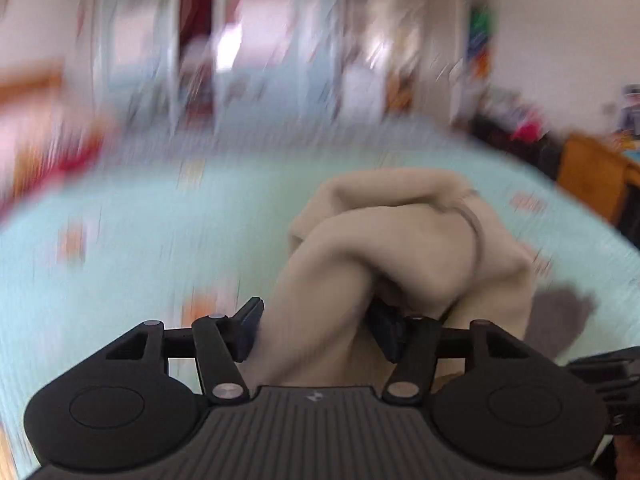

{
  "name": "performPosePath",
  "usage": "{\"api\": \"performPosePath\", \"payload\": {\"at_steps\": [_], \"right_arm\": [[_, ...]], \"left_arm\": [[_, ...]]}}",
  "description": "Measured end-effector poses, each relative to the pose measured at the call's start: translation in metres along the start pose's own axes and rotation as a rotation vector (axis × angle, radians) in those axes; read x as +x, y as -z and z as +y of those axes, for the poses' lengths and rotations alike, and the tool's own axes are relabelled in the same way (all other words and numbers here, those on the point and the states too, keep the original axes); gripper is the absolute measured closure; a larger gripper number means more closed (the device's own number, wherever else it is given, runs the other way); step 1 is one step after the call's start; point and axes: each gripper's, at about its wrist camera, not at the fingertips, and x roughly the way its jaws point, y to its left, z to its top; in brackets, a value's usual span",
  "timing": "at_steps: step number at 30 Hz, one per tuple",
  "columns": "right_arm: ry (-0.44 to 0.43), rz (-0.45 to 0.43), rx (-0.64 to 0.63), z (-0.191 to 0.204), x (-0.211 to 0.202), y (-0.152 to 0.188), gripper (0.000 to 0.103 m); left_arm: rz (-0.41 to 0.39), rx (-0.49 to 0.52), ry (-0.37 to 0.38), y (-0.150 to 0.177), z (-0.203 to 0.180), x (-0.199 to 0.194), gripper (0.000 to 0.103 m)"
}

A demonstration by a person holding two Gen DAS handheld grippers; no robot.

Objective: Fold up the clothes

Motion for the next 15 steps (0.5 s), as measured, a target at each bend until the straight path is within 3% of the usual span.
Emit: {"api": "performPosePath", "payload": {"at_steps": [1,2,5,8,10,12,15], "right_arm": [[0.015,0.054,0.014,-0.004,0.01,0.01,0.079],[0.019,0.07,0.023,-0.007,0.012,0.018,0.079],[-0.005,0.016,0.011,-0.007,-0.005,0.016,0.079],[-0.005,-0.082,0.005,-0.005,-0.018,0.002,0.074],[-0.001,-0.122,-0.006,-0.001,-0.018,-0.008,0.048],[0.009,-0.134,-0.029,0.002,-0.007,-0.018,0.038],[0.012,-0.084,-0.052,0.006,0.015,-0.027,0.036]], "left_arm": [[0.08,-0.125,-0.022,0.022,0.02,0.011,0.066],[0.09,-0.206,-0.02,0.038,0.033,0.009,0.067],[0.018,-0.327,0.02,0.067,0.051,-0.018,0.063],[-0.043,-0.315,0.035,0.062,0.044,-0.038,0.056],[-0.088,-0.284,0.078,0.046,0.032,-0.046,0.048],[-0.117,-0.251,0.11,0.031,0.018,-0.048,0.039],[-0.133,-0.215,0.123,0.009,0.005,-0.034,0.037]]}}
